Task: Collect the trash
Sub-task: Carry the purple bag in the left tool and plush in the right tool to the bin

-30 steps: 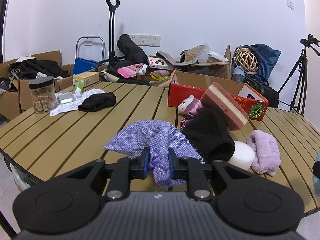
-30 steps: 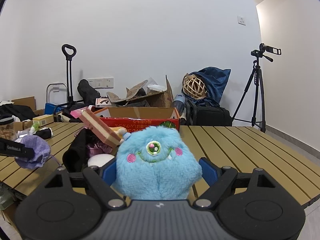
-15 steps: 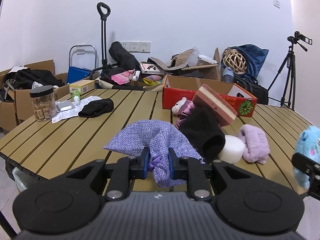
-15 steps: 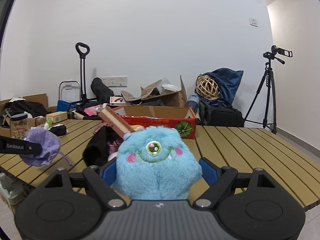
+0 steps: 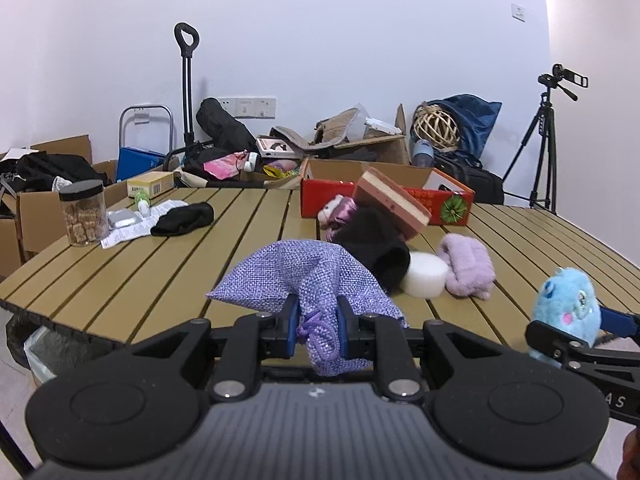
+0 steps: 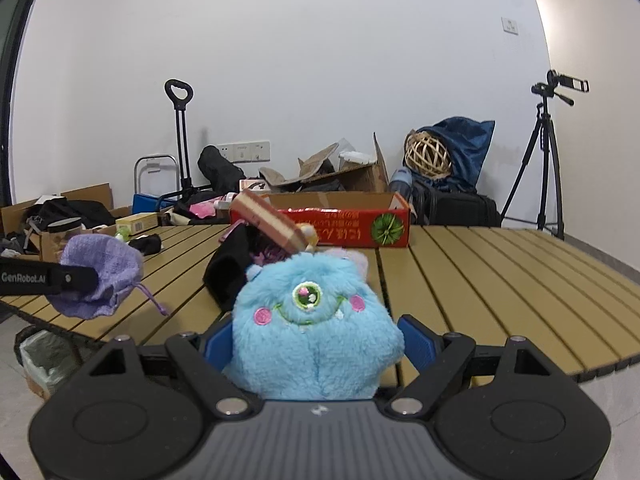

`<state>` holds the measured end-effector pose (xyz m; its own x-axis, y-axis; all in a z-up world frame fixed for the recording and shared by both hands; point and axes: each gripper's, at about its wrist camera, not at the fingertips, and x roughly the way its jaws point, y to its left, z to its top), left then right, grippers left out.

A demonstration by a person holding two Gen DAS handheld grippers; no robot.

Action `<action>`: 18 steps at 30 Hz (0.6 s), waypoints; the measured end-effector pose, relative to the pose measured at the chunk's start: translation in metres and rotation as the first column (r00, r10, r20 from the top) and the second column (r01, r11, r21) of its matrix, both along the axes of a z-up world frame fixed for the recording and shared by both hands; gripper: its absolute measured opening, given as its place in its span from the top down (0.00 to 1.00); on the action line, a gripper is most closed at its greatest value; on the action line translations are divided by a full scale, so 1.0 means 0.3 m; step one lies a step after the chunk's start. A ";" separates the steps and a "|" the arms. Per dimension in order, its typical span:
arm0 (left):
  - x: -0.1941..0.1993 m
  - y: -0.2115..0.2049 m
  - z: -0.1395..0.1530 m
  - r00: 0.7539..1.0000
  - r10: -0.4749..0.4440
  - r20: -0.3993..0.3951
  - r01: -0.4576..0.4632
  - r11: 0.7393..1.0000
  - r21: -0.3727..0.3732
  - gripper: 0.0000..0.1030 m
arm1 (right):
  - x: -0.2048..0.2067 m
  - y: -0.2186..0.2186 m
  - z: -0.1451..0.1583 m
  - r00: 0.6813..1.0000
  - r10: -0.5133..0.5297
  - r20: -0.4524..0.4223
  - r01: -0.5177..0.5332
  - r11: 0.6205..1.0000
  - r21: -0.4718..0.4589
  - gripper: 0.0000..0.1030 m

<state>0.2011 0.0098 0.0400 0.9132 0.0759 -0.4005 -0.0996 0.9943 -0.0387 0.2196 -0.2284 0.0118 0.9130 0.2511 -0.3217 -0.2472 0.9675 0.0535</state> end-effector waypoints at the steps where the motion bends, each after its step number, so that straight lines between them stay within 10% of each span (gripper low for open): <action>1: -0.013 0.000 -0.005 1.000 -0.006 -0.004 0.006 1.000 -0.002 0.81 | -0.012 -0.001 -0.005 1.000 0.005 -0.007 -0.005 1.000 0.008 0.19; 18: -0.187 -0.017 -0.066 0.997 -0.072 -0.029 0.072 0.997 -0.005 0.81 | -0.137 0.018 -0.093 0.994 0.047 -0.103 -0.050 0.999 -0.021 0.19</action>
<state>0.1450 0.0049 0.0202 0.9041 0.0090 -0.4272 -0.0290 0.9988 -0.0403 0.1783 -0.2230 -0.0160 0.8618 0.2855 -0.4193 -0.2882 0.9558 0.0584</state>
